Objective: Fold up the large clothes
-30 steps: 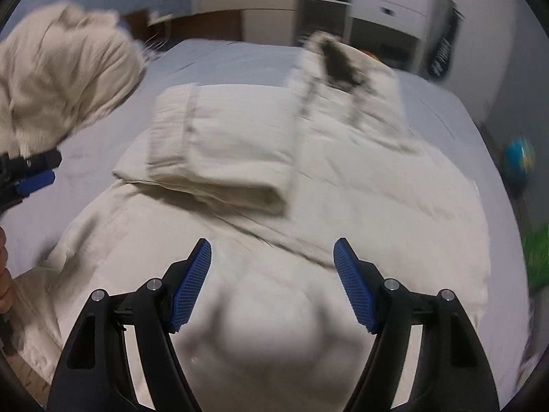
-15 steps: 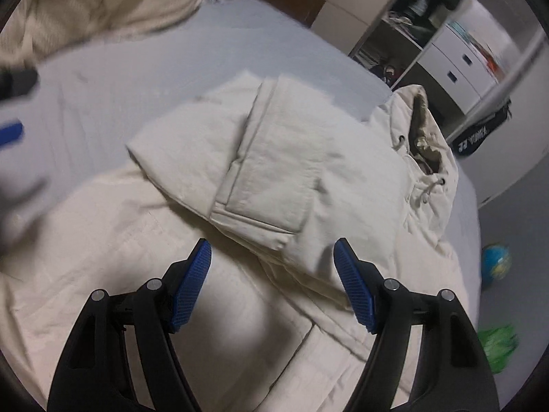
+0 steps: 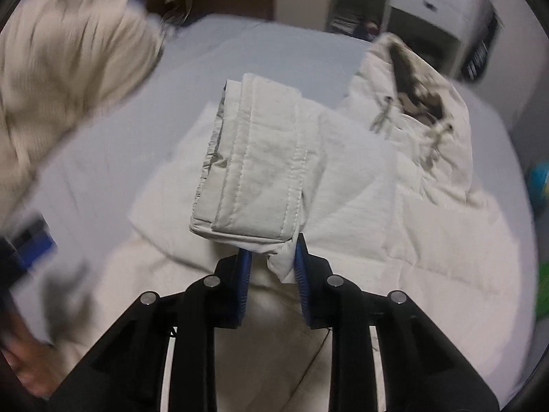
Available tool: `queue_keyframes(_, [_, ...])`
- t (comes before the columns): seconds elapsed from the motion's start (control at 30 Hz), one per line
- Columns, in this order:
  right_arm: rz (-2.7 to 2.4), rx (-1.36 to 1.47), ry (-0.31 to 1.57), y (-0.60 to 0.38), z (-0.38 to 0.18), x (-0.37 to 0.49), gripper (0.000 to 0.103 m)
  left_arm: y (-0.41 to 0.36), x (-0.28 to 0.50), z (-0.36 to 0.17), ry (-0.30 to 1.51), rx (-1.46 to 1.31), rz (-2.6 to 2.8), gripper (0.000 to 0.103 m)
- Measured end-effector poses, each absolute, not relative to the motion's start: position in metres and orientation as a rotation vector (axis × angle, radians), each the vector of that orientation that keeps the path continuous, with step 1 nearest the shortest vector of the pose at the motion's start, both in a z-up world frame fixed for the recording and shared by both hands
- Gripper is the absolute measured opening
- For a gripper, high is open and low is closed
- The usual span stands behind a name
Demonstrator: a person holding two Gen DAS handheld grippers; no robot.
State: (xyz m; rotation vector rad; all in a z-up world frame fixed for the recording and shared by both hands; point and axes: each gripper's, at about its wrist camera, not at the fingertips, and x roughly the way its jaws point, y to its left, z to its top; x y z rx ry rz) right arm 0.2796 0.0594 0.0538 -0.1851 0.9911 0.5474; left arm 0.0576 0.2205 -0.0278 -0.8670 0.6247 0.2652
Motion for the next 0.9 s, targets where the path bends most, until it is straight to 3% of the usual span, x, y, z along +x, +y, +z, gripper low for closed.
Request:
queue_keyframes(0.23, [0.459, 0.272, 0.954, -0.035, 0.088, 0.314, 0.016, 0.215, 0.061, -0.027, 0.641, -0.832, 0.266, 0.081])
queue_keyframes(0.4, [0.388, 0.477, 0.948, -0.098, 0.083, 0.325, 0.015, 0.214, 0.061, -0.027, 0.643, -0.823, 0.269, 0.081])
queue_keyframes(0.9, [0.156, 0.788, 1.069, -0.204, -0.011, 0.302, 0.011, 0.208, 0.068, -0.026, 0.669, -0.766, 0.264, 0.081])
